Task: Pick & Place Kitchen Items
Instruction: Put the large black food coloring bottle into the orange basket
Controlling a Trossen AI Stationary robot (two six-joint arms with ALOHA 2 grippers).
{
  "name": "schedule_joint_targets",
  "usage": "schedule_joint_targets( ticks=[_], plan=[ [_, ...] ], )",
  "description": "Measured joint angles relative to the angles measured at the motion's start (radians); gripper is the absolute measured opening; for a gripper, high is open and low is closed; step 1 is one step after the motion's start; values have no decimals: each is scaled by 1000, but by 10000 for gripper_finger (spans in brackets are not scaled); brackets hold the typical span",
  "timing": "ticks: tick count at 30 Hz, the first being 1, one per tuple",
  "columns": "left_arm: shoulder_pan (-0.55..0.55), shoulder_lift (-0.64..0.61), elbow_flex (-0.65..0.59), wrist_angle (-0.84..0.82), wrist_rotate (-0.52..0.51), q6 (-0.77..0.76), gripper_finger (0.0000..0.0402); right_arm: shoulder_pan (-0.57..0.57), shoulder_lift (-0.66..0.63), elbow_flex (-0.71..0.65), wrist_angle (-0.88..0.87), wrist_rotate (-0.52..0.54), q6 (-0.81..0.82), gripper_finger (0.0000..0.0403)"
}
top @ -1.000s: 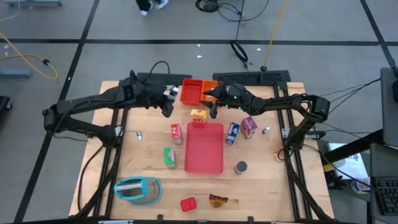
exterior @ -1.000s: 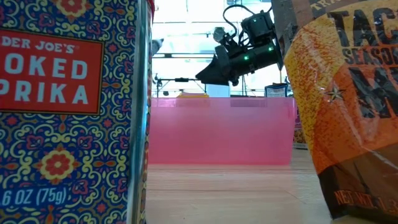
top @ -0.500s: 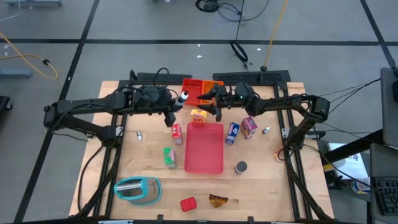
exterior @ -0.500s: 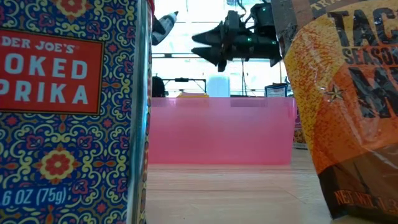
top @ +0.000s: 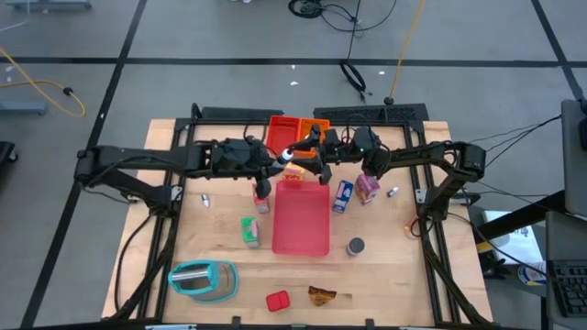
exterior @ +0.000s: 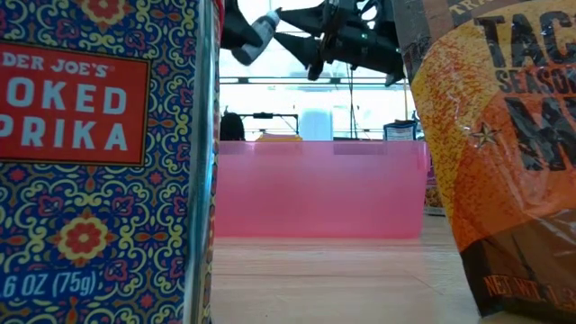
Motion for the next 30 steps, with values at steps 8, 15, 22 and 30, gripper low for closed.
schedule_joint_targets(
  ticks=[8,15,22,30],
  plan=[
    [-19,84,0,76,-1,23,76,13,0,0,-5,0,15,222],
    [-19,94,1,142,-10,49,76,29,0,0,-17,-1,-10,207],
    [-19,96,1,142,-15,52,76,28,0,0,-16,0,-29,133],
    [-19,96,1,123,-10,51,123,28,0,0,-25,-1,-37,133]
  ],
)
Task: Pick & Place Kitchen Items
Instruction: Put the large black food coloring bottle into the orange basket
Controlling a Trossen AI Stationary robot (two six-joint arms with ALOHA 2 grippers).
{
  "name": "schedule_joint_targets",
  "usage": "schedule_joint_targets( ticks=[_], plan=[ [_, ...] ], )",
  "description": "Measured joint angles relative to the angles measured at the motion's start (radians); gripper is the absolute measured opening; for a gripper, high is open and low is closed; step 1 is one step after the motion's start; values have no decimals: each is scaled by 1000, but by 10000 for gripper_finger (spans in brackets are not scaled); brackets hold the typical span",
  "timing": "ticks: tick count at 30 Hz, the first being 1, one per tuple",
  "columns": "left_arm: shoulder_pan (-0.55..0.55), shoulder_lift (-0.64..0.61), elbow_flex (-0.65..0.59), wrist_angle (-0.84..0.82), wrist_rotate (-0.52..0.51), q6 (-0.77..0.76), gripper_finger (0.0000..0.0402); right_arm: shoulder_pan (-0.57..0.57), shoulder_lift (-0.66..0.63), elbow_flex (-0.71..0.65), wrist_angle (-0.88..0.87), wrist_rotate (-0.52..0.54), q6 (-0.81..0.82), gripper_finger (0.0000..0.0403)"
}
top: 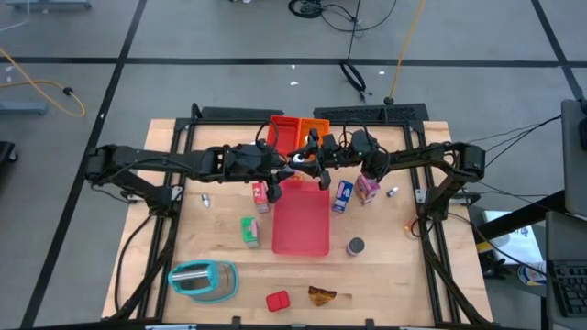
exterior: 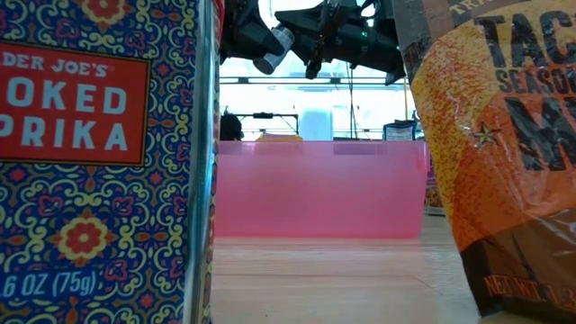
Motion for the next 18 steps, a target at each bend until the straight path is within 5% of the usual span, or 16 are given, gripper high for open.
schedule_joint_targets(
  ticks=[18],
  plan=[
    [9,-1,0,-34,-31,24,145,-9,0,0,-32,2,-7,133]
  ],
)
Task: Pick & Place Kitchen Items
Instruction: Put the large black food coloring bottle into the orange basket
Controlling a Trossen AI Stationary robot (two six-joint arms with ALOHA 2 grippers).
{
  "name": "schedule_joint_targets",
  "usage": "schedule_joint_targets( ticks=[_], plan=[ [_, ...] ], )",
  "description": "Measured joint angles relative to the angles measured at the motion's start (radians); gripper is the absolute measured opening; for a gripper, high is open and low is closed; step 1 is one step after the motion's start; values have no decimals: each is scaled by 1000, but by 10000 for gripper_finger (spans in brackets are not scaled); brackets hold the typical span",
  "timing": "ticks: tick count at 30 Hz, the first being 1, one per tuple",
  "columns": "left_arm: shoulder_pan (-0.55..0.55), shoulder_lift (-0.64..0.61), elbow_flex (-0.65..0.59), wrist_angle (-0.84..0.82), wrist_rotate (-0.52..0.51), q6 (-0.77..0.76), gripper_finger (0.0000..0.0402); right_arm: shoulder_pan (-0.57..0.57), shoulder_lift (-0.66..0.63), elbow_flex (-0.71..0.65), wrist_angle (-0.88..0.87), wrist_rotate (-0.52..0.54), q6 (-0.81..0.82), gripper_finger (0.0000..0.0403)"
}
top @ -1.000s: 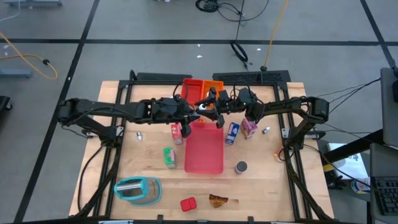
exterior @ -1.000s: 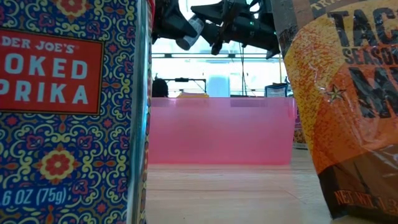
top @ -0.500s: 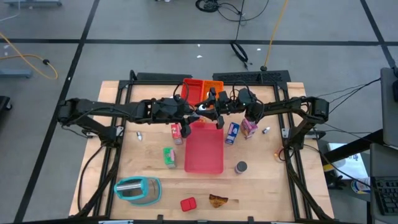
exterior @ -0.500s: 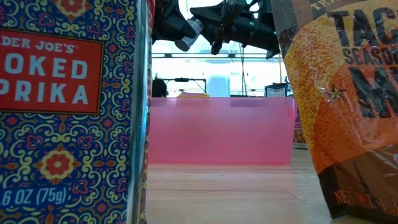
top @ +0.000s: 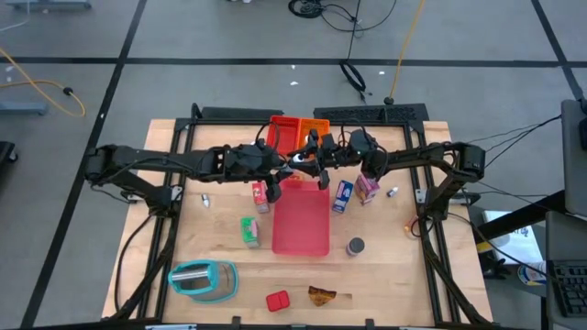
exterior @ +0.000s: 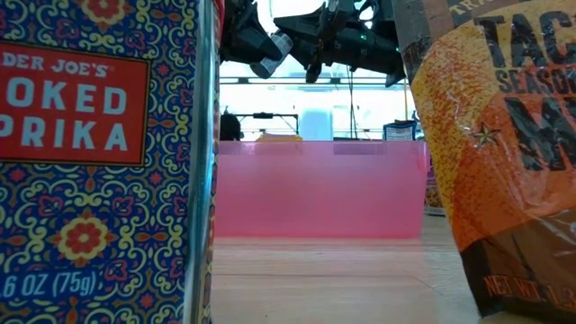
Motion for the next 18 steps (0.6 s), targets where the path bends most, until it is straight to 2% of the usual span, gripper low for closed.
schedule_joint_targets(
  ticks=[8,13,18],
  plan=[
    [-6,-79,-2,-171,-170,-22,210,-59,0,0,-56,1,0,133],
    [-25,-100,-1,-260,-179,-82,239,-124,0,0,-98,10,0,133],
    [-60,-78,-1,-293,-180,-131,245,-189,0,0,-152,34,-2,133]
  ],
)
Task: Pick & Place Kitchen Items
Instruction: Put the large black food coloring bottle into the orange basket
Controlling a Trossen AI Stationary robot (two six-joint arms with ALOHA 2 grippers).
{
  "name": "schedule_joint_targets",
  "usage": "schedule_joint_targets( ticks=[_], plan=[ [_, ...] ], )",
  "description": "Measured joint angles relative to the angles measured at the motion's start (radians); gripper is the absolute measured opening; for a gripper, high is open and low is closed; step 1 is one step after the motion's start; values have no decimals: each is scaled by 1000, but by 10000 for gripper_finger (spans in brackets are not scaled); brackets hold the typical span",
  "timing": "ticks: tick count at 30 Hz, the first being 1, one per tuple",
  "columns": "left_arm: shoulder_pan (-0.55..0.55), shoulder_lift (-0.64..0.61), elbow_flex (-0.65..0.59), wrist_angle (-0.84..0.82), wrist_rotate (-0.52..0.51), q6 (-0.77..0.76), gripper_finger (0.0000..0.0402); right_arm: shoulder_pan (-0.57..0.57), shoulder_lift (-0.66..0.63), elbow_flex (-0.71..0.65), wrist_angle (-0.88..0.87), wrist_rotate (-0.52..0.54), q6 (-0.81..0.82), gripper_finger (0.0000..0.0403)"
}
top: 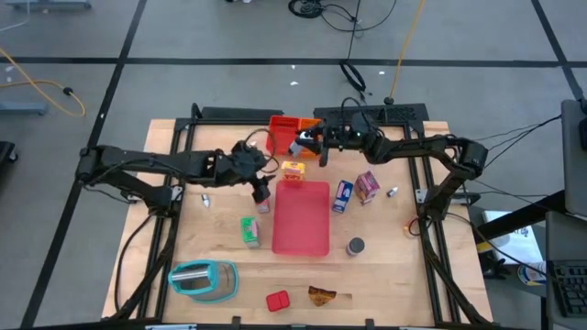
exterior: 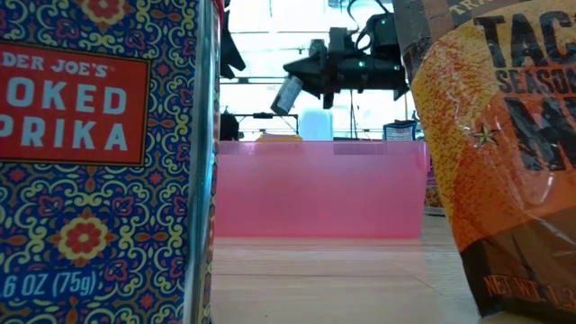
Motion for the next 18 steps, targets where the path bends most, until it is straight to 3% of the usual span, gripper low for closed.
schedule_joint_targets(
  ticks=[13,18],
  plan=[
    [-41,122,1,47,0,-7,246,-89,0,0,-187,339,-147,133],
    [-40,173,0,68,-1,-3,246,-88,0,0,-193,407,-195,133]
  ],
)
